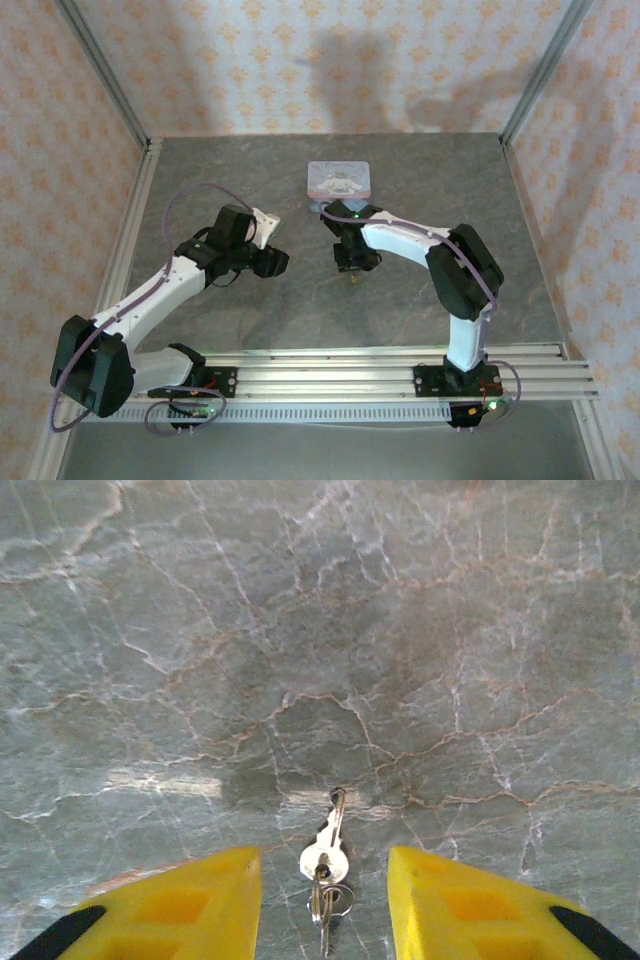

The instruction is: Unlock the padlock with the key

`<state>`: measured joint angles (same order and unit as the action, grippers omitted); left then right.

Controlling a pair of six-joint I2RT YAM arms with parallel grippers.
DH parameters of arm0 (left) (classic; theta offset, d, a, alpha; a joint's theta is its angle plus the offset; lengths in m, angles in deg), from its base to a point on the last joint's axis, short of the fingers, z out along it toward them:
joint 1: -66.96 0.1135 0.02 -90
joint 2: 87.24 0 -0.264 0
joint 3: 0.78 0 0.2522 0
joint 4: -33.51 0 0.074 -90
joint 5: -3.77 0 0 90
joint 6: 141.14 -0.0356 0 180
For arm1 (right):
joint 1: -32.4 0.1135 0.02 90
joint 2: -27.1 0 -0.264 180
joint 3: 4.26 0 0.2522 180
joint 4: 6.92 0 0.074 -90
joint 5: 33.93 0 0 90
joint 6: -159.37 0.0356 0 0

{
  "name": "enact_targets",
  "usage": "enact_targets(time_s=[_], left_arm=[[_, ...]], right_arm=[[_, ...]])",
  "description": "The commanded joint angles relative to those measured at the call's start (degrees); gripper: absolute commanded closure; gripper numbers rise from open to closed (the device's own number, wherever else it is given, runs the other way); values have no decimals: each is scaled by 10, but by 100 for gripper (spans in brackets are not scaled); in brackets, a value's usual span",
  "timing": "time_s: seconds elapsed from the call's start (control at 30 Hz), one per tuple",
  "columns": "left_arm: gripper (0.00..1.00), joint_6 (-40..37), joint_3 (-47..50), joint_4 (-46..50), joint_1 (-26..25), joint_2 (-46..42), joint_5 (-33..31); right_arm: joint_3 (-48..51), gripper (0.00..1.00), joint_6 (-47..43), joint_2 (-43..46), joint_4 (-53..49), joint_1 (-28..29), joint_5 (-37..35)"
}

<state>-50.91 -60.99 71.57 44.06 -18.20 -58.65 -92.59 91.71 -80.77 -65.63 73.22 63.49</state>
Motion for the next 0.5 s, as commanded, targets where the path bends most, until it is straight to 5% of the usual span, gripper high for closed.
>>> enact_targets(time_s=[0.0, 0.3, 0.47], left_arm=[[50, 9, -8, 10, -5, -10, -13], [50, 11, -7, 9, -5, -10, -15], [49, 11, -6, 11, -5, -10, -15]], right_arm=[[15, 60, 4, 10, 2, 0, 2], [17, 61, -4, -20, -5, 15, 4], [8, 71, -14, -34, -21, 17, -1]])
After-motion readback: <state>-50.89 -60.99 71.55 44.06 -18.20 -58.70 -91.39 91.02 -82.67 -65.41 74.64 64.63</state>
